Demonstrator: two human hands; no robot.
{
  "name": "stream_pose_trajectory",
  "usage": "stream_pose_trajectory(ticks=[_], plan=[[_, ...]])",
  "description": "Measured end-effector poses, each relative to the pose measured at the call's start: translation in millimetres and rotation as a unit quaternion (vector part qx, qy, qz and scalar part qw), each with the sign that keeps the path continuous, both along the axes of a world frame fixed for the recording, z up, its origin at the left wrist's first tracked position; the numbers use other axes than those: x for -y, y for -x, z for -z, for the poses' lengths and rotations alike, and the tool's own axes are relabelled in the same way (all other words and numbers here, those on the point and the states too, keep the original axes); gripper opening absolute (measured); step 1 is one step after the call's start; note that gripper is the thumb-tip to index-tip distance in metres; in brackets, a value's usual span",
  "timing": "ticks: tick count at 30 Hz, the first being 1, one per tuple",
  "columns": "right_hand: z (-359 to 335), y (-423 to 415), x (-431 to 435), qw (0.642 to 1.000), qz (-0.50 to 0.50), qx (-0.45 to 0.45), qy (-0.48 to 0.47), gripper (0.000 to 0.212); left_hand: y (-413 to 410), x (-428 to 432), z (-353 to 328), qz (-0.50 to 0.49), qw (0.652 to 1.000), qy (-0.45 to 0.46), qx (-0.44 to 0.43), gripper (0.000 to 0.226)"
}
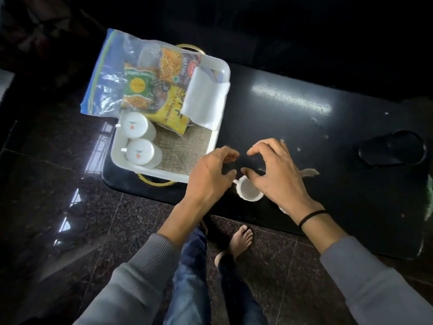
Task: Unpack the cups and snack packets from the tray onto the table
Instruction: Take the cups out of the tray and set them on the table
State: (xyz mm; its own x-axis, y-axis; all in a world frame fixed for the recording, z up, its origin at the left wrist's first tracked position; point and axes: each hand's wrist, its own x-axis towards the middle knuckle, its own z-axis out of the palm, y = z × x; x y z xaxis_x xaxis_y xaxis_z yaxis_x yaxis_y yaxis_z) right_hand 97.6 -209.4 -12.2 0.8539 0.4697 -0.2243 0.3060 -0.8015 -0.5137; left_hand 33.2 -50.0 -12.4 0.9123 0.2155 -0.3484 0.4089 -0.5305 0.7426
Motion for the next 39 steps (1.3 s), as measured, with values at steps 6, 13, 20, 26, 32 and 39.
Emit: stream_pose_trajectory(ticks=[6,13,20,26,32,39], plan=[[6,0,-93,0.994,-0.067,-0.07,-0.039,0.031,23,-72,-4,-0.037,0.981,-0.191,-0.021,0.041],[23,15,-167,0.98,-0.134,-0.143,-0.025,0.026,52,-124,16,-0.08,0.926,-0.352,-0.114,0.063],[34,22,-182,0.976,-0.138,-0.169,-0.006,0.021,53,-137,35,-0.087,0.926,-0.357,-0.084,0.072],[34,23,-174,0.978,-0.1,-0.184,-0.021,0.023,56,-143,37,-0.09,0.949,-0.301,-0.021,0.074],[26,21,-157,0.977,-0.098,-0.182,-0.051,0.045,58,-130,21,-0.062,0.953,-0.295,0.019,0.074],[9,13,-127,0.975,-0.063,-0.174,-0.124,0.081,24,-100,-19,-0.062,0.98,-0.19,0.014,0.067]])
